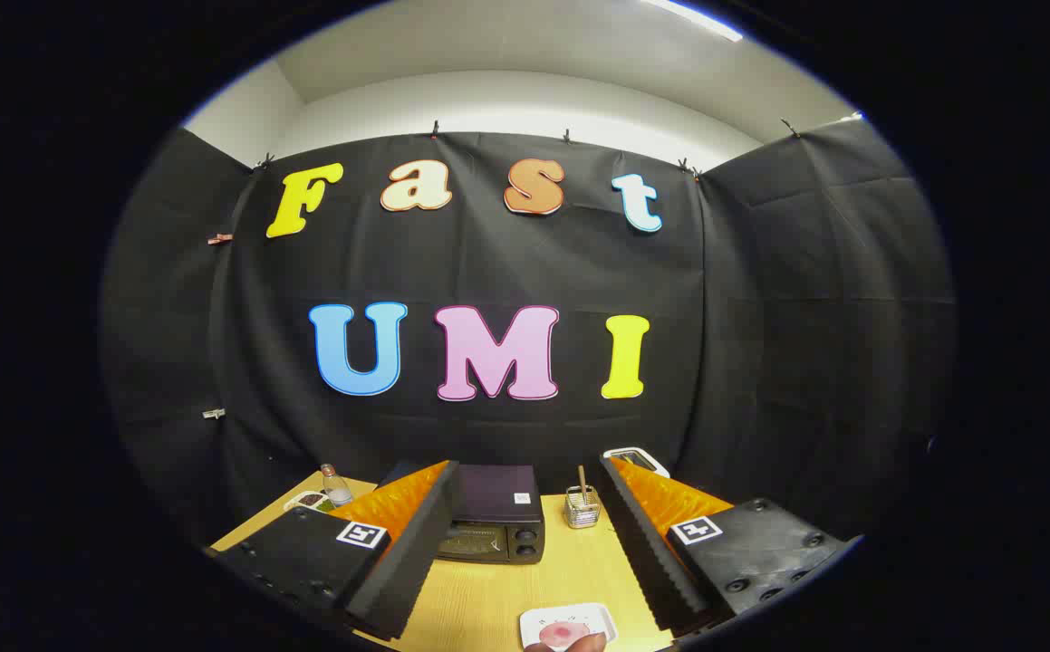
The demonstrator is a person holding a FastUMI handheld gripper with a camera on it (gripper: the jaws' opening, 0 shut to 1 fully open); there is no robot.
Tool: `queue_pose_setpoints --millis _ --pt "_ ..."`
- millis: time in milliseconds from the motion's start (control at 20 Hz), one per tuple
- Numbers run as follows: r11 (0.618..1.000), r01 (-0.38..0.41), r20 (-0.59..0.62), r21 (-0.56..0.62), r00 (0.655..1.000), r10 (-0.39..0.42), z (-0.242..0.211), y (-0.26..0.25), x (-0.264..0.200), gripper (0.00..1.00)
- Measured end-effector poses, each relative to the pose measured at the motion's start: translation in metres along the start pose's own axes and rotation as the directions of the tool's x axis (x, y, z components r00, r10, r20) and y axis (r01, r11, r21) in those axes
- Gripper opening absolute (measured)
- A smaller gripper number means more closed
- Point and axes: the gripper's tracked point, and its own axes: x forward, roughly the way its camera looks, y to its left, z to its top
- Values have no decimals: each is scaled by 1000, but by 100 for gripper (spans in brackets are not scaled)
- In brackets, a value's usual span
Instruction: Open the toaster oven, put the food inside, and close the toaster oven door.
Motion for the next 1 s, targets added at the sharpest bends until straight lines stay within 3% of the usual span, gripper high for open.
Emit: queue_pose_setpoints --millis 1000 --pt "1000 8 -1 0 1000 -8 0 3 1 97"
